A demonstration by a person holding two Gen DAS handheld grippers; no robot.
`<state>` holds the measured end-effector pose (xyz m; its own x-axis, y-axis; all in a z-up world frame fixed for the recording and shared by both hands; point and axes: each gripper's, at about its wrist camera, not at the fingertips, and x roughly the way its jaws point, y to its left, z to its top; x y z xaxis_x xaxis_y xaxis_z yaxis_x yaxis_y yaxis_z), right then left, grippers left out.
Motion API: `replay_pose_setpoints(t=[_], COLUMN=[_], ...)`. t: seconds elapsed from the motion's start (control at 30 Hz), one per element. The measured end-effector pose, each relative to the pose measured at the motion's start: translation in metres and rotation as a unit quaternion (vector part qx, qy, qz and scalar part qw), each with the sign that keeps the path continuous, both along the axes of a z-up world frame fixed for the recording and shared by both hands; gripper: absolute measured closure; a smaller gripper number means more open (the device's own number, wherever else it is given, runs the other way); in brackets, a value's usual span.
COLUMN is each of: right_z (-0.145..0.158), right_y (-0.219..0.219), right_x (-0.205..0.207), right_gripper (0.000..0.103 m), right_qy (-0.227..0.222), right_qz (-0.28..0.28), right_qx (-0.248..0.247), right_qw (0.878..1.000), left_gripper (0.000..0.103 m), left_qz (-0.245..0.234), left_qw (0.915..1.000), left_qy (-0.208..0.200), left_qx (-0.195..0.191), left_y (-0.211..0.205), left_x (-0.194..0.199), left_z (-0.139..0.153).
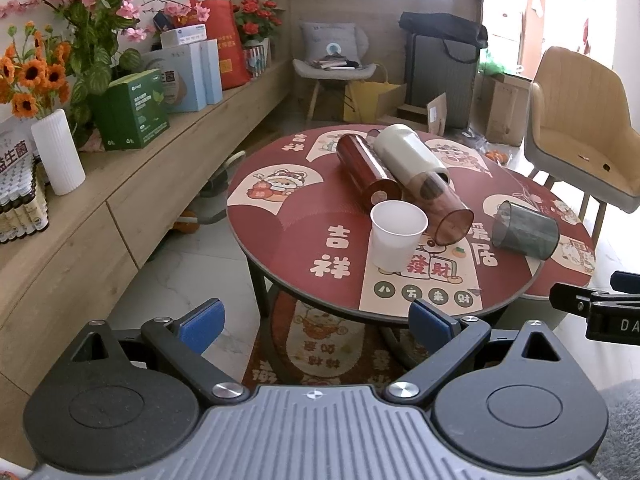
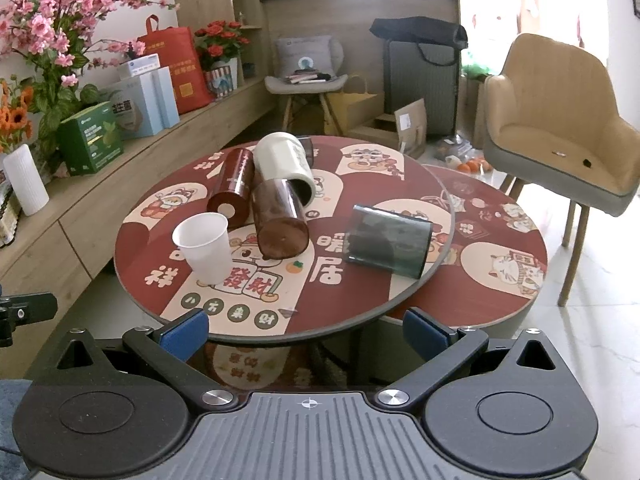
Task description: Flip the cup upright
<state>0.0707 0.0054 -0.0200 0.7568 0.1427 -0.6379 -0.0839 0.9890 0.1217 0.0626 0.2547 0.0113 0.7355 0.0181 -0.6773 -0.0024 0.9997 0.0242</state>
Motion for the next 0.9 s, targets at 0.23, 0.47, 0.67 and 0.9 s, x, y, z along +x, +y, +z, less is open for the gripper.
replay_pose_setpoints(t=[0.23,0.47,0.67,0.9], right_z=[0.0022,0.0044,0.0070,0.0096], right_y=[-0.0071,-0.0068,-0.0086,-0.0083], right_x=[-0.0007,-0.0006,-0.0014,-0.0039], right_gripper=[0.000,0.000,0.000,0.000], right_qy=[0.000,-0.002,-0.008,-0.014], right_qz=[-0.006,-0.012,-0.017,-0.022], right_qx=[-0.004,-0.009,-0.011,-0.013], right_qw=[1.000,1.000,1.000,1.000], left_gripper=[0.004,0.003,0.003,0.003], left_qz=[0.003,0.005,0.012,0.015], left_qw=[1.0000,0.9999,0.9998,0.9996], left_qy=[-0.003,-0.007,-0.013,-0.022], left_qx=[0.002,0.006,0.005,0.010], left_y=[0.0010,0.0008,0.0035,0.0021], left_x=[-0.0016,-0.0036,-0.0043,-0.0057], left_z=[0.0015,0.0034,0.0057,0.0080])
